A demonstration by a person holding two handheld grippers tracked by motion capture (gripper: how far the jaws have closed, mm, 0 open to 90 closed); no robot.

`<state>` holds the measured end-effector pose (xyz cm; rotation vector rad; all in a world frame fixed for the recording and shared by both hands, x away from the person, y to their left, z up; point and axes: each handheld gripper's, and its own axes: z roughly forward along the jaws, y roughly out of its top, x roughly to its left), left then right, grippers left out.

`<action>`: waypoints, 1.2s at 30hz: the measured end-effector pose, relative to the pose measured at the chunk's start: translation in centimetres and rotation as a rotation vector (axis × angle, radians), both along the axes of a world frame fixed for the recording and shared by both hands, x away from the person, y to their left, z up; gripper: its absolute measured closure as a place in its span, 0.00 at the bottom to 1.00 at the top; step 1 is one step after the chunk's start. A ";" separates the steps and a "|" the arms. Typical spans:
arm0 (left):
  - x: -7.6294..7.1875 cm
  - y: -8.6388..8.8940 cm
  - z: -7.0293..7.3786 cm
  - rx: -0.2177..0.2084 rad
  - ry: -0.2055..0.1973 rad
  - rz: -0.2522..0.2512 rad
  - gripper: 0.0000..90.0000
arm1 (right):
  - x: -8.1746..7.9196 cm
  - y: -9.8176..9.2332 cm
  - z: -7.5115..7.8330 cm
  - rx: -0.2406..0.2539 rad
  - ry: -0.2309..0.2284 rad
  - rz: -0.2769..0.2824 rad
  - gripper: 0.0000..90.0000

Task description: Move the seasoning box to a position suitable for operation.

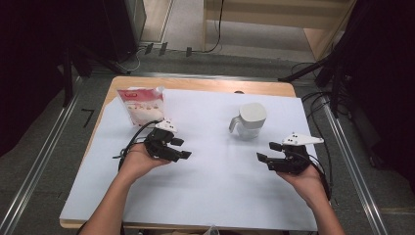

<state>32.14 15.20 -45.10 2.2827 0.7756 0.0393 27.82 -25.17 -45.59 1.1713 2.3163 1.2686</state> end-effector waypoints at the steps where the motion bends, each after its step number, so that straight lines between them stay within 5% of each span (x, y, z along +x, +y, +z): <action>1: 0.1 0.1 0.0 0.011 0.000 -0.012 0.45 | 0.1 0.1 0.0 -0.001 -0.006 0.007 0.36; 7: 0.1 0.3 0.2 0.011 -0.008 -0.004 0.45 | 0.4 0.2 -0.4 -0.029 0.015 0.032 0.42; 10: -0.1 0.2 0.3 0.001 -0.011 -0.010 0.44 | 0.8 0.0 -0.5 -0.008 0.053 0.025 0.36; 16: -0.3 0.0 0.6 -0.023 -0.022 -0.027 0.42 | 1.0 -0.3 -0.4 0.035 0.052 0.013 0.28; 22: -0.2 0.1 0.6 -0.007 -0.013 -0.018 0.43 | 1.2 -0.1 -0.5 0.018 0.049 0.001 0.22; 28: -0.4 0.2 0.9 -0.044 -0.024 -0.024 0.42 | 1.3 -0.2 -0.4 0.033 0.078 -0.014 0.22; 36: -0.8 0.1 1.4 -0.051 -0.029 -0.017 0.42 | 1.7 -0.3 -0.1 0.034 0.053 -0.055 0.20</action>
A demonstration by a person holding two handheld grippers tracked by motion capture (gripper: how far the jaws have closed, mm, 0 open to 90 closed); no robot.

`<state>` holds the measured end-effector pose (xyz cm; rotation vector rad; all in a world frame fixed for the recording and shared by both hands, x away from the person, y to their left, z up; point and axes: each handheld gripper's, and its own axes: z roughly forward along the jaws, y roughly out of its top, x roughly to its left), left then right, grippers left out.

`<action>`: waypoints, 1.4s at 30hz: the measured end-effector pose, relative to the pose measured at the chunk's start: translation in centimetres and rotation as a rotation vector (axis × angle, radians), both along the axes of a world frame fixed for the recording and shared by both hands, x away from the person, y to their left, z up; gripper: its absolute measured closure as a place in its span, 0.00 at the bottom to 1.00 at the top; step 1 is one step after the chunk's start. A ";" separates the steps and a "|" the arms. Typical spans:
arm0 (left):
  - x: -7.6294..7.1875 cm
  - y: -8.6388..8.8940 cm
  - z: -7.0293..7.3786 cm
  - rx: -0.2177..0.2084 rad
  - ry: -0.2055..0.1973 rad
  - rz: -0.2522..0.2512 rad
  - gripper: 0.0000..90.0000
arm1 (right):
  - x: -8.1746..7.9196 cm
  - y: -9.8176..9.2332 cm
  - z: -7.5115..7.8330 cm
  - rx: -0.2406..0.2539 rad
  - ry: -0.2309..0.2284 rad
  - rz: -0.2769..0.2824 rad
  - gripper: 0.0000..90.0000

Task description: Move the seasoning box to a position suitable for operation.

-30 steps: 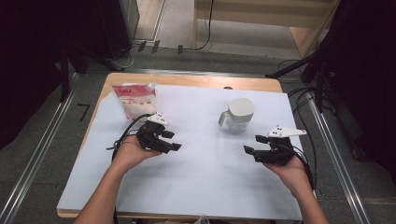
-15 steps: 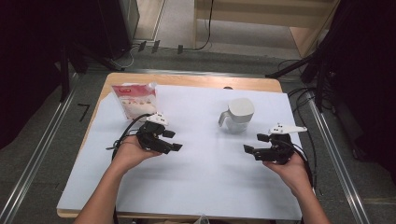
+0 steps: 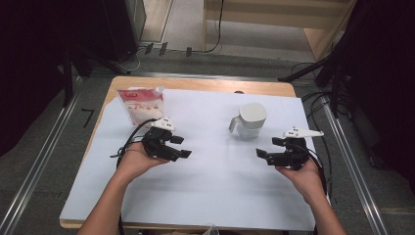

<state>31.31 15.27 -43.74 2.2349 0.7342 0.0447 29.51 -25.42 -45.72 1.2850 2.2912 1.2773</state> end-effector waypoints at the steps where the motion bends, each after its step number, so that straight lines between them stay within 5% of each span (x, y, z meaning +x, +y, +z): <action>1: 0.0 0.0 0.1 0.006 -0.002 -0.002 0.42 | 0.1 0.1 -0.1 -0.002 0.009 -0.008 0.20; 18: -0.9 0.7 0.3 0.020 -0.011 0.030 0.43 | 2.3 1.9 -0.6 -0.064 -0.038 -0.129 0.15; 24: -0.8 0.6 0.0 0.030 -0.004 0.023 0.44 | 3.4 2.4 -1.3 -0.087 -0.015 -0.138 0.04; 28: -0.5 0.3 -0.4 0.029 0.009 0.011 0.44 | 3.8 2.6 -1.7 -0.082 0.000 -0.111 0.01; 31: -0.4 0.4 -0.4 0.018 0.013 0.017 0.44 | 4.1 2.7 -1.7 -0.074 -0.032 -0.120 0.01; 42: -0.2 0.2 -0.5 0.022 0.018 0.018 0.44 | 6.2 2.8 -1.7 -0.030 -0.037 -0.165 0.01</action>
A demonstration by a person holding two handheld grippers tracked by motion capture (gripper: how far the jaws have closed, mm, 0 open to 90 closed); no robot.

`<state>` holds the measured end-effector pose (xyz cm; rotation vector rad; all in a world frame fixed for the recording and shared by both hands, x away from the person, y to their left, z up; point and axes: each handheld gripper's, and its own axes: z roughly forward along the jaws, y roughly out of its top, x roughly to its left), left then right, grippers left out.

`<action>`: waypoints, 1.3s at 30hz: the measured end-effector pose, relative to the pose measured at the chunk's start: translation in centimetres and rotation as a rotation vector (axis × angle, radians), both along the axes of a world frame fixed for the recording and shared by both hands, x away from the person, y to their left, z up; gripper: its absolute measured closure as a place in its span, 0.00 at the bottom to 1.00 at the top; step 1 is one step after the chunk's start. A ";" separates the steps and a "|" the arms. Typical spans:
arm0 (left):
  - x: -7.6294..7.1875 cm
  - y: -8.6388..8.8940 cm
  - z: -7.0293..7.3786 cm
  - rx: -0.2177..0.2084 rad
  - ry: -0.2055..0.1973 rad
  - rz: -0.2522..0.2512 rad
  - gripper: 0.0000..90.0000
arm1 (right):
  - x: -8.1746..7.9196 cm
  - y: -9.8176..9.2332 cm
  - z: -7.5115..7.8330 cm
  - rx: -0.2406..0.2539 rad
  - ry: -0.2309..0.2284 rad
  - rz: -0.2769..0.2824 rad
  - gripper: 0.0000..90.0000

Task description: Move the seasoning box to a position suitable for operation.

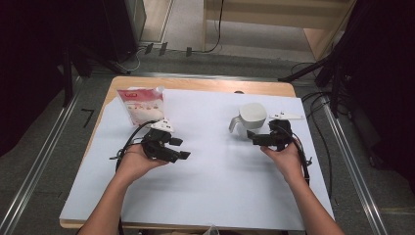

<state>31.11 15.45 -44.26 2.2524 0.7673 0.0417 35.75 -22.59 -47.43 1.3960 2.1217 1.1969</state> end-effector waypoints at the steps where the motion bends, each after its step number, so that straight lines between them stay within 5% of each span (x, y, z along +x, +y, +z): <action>1: 0.0 0.0 0.0 0.000 -0.002 -0.002 0.44 | 0.2 0.0 0.0 0.005 0.001 -0.001 0.01; 9: -0.4 0.2 0.0 -0.028 0.007 0.002 0.44 | 1.1 1.1 -0.1 0.007 -0.030 0.005 0.04; 24: -1.7 1.0 0.2 -0.010 0.006 0.033 0.44 | 2.1 2.2 -1.5 -0.008 -0.081 -0.050 0.09; 28: -2.0 1.2 0.1 0.000 0.010 0.027 0.44 | 2.4 2.3 -1.5 -0.017 -0.125 -0.062 0.13; 39: -2.4 2.1 0.1 -0.008 0.012 0.058 0.44 | 3.0 2.5 -2.2 0.018 -0.113 -0.065 0.14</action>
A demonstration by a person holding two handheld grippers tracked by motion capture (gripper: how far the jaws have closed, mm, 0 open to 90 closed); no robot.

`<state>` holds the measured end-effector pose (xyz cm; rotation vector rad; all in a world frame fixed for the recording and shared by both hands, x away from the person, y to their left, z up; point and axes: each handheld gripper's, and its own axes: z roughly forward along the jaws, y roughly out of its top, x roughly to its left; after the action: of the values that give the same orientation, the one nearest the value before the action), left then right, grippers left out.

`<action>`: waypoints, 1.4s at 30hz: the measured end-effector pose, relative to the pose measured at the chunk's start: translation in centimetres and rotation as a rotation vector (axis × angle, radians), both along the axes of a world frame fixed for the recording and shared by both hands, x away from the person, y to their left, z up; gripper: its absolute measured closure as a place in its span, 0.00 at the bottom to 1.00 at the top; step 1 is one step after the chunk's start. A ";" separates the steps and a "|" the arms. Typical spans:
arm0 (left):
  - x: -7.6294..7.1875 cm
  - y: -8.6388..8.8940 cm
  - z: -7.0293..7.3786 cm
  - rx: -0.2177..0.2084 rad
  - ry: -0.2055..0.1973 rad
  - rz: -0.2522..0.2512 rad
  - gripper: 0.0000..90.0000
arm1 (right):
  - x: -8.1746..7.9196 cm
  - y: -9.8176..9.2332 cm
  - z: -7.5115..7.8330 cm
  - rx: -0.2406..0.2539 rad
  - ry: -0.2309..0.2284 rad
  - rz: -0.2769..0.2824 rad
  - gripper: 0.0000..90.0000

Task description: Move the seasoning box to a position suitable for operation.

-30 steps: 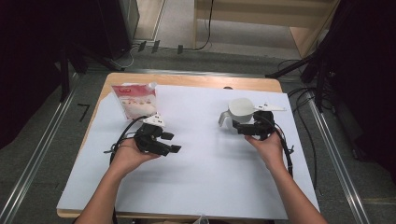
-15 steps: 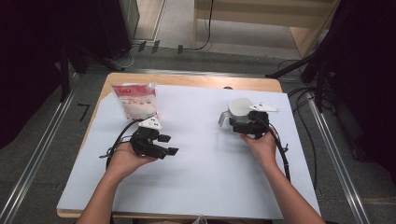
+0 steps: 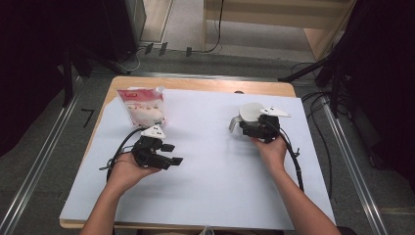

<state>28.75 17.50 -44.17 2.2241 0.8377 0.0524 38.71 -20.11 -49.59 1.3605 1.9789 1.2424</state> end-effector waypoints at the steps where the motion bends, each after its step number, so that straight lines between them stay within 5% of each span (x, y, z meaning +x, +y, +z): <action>1: 0.0 0.0 0.0 -0.003 0.001 0.007 0.44 | 0.0 -0.1 0.0 0.002 0.000 0.003 0.14; 10: 0.1 -0.2 -0.1 0.000 0.007 -0.010 0.44 | -0.1 -0.2 0.4 -0.006 -0.013 -0.010 0.15; 17: 0.4 -0.3 0.0 -0.006 0.002 -0.003 0.44 | -0.7 -0.5 1.8 0.035 -0.029 0.010 0.15; 28: 1.1 -1.1 0.0 -0.004 -0.001 -0.023 0.44 | -3.7 1.8 2.9 0.052 0.001 0.180 0.15; 42: 2.0 -1.7 -0.1 -0.005 0.001 -0.034 0.44 | -6.0 3.7 2.3 0.030 0.003 0.265 0.14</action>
<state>30.73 15.80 -44.28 2.2328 0.7997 0.0330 32.70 -16.36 -47.27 1.1400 2.2051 1.3897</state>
